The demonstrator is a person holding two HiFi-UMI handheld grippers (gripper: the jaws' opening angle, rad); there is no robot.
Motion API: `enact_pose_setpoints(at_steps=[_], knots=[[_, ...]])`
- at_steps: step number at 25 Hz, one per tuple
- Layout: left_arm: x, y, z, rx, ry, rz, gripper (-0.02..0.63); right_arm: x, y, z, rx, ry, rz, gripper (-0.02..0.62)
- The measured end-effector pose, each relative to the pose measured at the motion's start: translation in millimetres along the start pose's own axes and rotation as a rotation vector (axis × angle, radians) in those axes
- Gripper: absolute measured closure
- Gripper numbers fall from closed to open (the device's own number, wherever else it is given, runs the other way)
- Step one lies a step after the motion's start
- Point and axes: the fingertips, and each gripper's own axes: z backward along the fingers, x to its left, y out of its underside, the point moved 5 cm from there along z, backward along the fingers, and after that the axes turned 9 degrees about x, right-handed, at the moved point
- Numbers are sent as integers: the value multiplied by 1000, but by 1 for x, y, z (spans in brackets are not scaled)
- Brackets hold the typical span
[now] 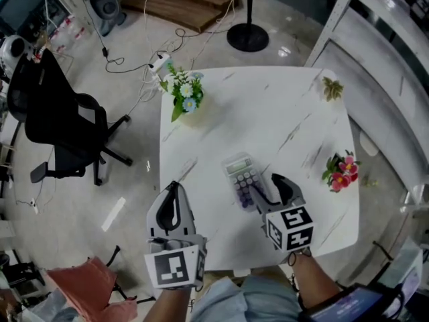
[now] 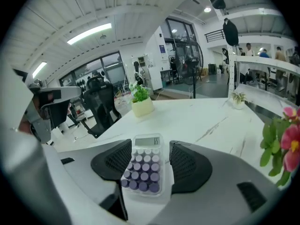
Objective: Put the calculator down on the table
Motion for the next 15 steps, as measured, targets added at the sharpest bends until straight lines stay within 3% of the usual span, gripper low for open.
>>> enact_pose_setpoints(at_steps=[6,15], knots=[[-21,-45,32,-143,18,-17,598,17,-62,57,-212,-24,51,342],[-47,-126,95,-388,13,-39,598,50,-143,166,-532,-18,229,439]])
